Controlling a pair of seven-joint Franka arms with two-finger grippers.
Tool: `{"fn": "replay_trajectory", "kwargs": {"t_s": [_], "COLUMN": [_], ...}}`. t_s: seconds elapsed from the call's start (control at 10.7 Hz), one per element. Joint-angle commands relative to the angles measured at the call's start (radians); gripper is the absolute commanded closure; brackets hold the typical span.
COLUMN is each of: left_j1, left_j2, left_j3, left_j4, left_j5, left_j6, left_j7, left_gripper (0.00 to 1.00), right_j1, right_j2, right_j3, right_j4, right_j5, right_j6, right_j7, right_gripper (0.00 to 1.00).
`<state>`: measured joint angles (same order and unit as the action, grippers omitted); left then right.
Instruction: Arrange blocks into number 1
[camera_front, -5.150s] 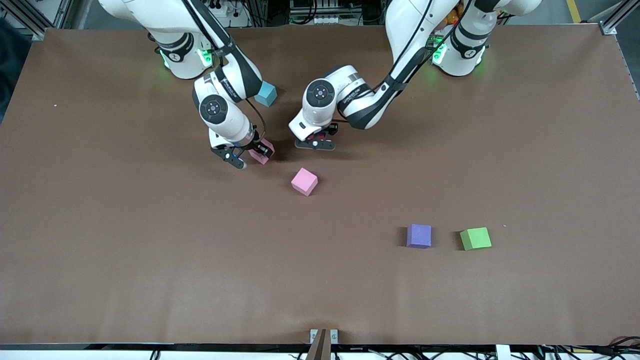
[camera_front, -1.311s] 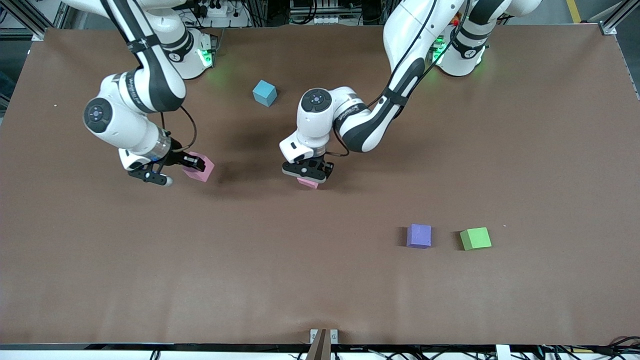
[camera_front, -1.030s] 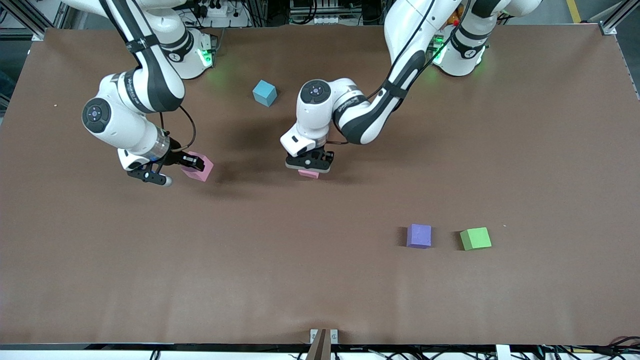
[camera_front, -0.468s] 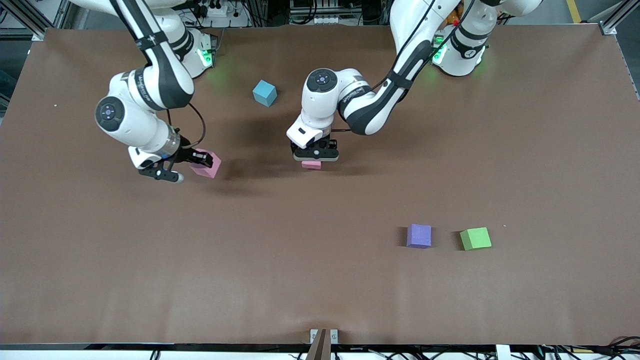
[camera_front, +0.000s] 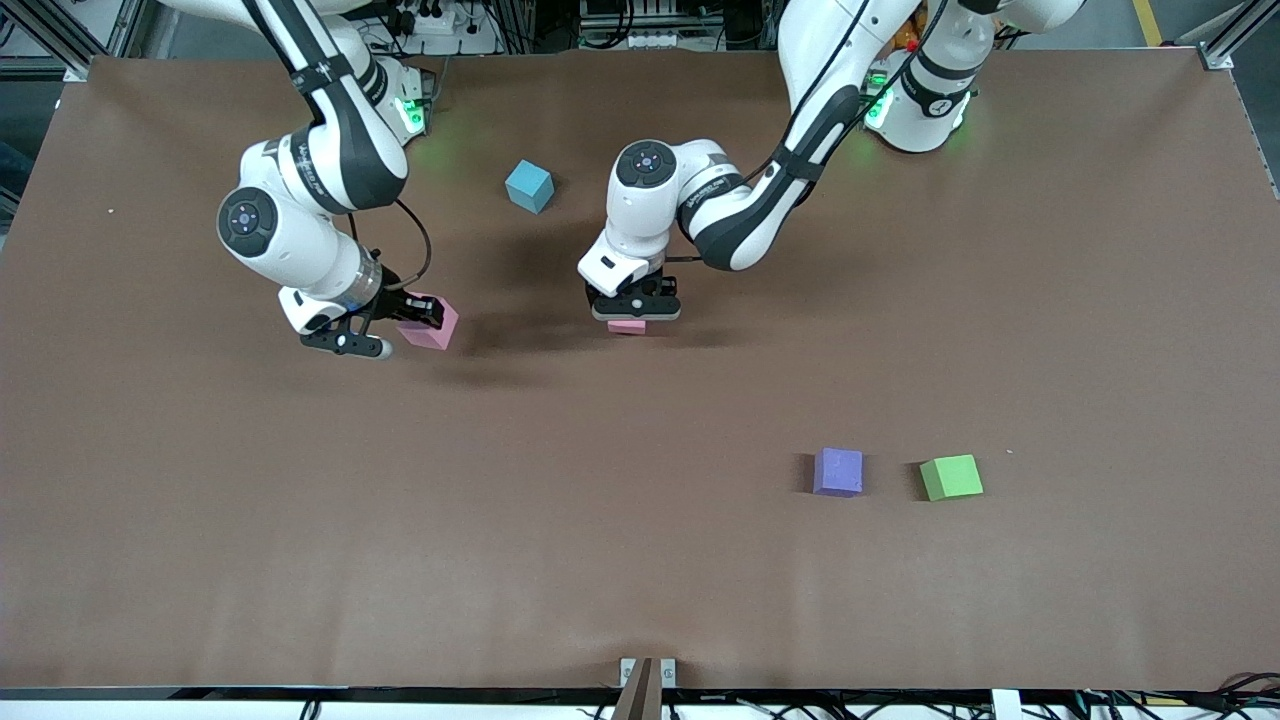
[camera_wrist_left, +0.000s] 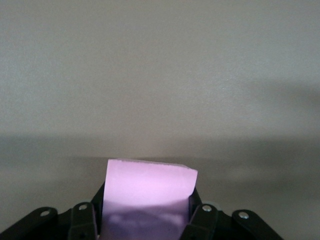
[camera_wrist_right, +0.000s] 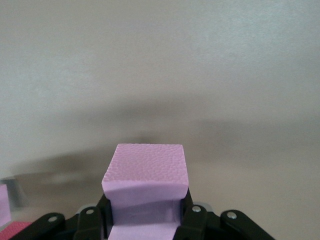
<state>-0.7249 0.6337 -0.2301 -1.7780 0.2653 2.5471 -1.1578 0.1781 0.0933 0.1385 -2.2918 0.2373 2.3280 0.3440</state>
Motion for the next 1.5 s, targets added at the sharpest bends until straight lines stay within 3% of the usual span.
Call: {"fn": "replay_trajectory", "kwargs": {"t_s": [0.0,1.4], "left_j1": [-0.004,-0.025], "left_j2": [-0.005,0.021], "left_j3": [-0.006,-0.012], "left_j4": [-0.011,-0.018], "left_j5": [-0.006,-0.005], "left_j6": [0.013,0.012], "left_j7": [-0.023,-0.037], "left_gripper": [1.0,1.0], "right_j1": [0.012,0.08], "right_j2": [0.005,0.039], "right_j3": [0.012,0.013], "right_j4": [0.017,0.091], "right_j5": [0.043,0.056], "right_j6": [0.001,-0.01], "right_j7": [0.015,0.139], "right_gripper": [0.53,0.53]}}
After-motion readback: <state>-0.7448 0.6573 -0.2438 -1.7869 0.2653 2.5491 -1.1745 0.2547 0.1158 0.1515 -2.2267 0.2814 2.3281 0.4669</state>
